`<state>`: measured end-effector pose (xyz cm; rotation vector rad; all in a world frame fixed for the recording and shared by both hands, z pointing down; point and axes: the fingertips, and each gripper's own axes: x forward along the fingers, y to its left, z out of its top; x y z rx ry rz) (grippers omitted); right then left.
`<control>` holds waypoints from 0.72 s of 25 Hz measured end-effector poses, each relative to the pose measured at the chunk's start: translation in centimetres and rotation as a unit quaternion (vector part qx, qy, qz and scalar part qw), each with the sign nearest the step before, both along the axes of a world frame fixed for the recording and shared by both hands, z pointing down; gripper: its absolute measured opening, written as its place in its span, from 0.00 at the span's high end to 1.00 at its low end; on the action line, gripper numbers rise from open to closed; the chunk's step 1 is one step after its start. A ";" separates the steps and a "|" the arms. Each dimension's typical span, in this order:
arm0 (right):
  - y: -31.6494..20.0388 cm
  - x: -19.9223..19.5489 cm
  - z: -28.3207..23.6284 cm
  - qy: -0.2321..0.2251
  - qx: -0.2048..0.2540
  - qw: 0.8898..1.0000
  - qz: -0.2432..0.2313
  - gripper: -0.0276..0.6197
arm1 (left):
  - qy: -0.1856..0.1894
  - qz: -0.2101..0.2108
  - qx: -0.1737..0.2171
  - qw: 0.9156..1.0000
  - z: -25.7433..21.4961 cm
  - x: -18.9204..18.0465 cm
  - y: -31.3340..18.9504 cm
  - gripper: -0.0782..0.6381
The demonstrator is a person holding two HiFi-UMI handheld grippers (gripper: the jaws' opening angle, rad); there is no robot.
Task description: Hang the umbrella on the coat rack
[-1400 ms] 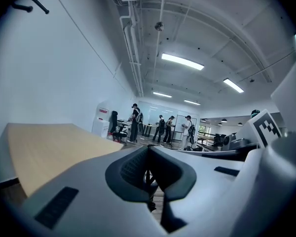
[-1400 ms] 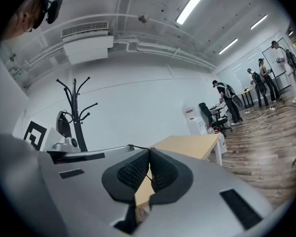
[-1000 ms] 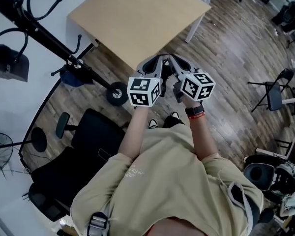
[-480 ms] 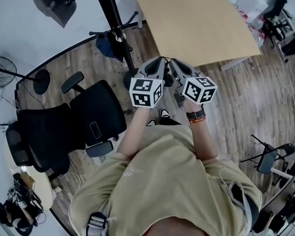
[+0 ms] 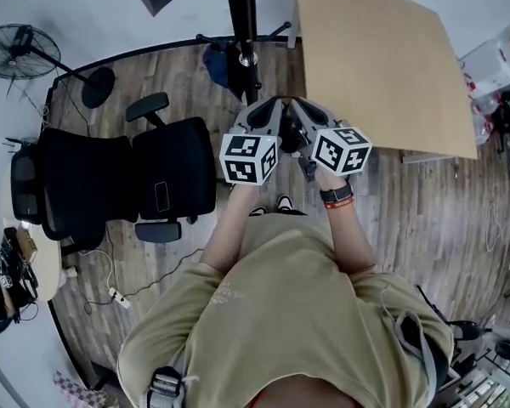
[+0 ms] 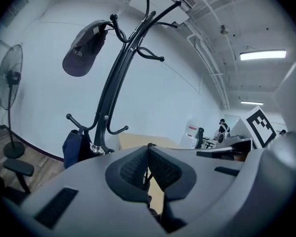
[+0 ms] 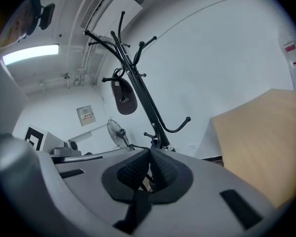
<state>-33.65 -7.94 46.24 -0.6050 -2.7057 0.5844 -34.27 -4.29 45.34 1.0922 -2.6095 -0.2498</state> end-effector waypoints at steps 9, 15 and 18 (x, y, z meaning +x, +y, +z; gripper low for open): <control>2.6 -2.2 0.9 0.013 -0.011 0.995 -0.103 0.93 | 0.011 -0.093 -0.018 0.995 0.7 -1.8 2.5 0.86; 3.8 -3.9 1.1 0.014 -0.004 0.993 -0.121 0.93 | 0.009 -0.106 -0.019 0.994 0.9 -3.4 3.7 0.86; 4.5 -4.7 1.1 0.013 -0.004 0.992 -0.124 0.93 | 0.004 -0.105 -0.023 0.994 1.0 -4.3 4.5 0.86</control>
